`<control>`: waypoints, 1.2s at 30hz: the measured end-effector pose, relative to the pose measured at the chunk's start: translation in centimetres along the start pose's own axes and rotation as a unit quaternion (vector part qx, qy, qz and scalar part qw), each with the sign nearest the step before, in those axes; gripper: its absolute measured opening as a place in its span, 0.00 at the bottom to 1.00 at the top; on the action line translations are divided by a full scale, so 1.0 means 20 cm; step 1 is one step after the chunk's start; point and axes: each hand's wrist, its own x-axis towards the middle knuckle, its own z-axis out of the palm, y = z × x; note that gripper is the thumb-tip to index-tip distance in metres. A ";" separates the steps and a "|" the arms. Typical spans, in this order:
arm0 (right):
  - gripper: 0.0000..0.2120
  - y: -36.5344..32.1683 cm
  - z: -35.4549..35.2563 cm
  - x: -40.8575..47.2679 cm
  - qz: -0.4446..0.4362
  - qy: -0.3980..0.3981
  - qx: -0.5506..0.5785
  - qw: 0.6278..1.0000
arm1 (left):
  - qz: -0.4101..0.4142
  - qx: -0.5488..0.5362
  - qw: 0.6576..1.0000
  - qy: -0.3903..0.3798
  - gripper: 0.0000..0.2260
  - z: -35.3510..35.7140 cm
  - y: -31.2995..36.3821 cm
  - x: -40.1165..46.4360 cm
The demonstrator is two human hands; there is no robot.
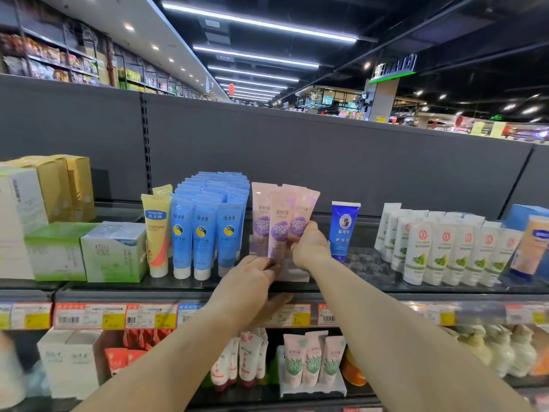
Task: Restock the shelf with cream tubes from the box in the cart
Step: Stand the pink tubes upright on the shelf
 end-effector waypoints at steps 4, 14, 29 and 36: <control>0.16 0.00 0.01 0.00 -0.008 -0.022 -0.048 0.999 | 0.001 0.003 1.000 0.000 0.28 0.00 0.00 0.00; 0.19 0.03 0.01 -0.04 -0.023 -0.040 -0.083 0.995 | -0.003 -0.001 1.000 -0.001 0.28 0.02 0.00 0.00; 0.11 0.16 -0.10 -0.23 -0.169 -0.077 -0.177 0.967 | -0.028 -0.001 0.999 -0.040 0.31 0.00 0.06 0.01; 0.09 0.16 -0.06 -0.26 -0.192 -0.022 -0.187 0.963 | -0.038 -0.101 0.993 0.043 0.22 -0.05 0.06 -0.03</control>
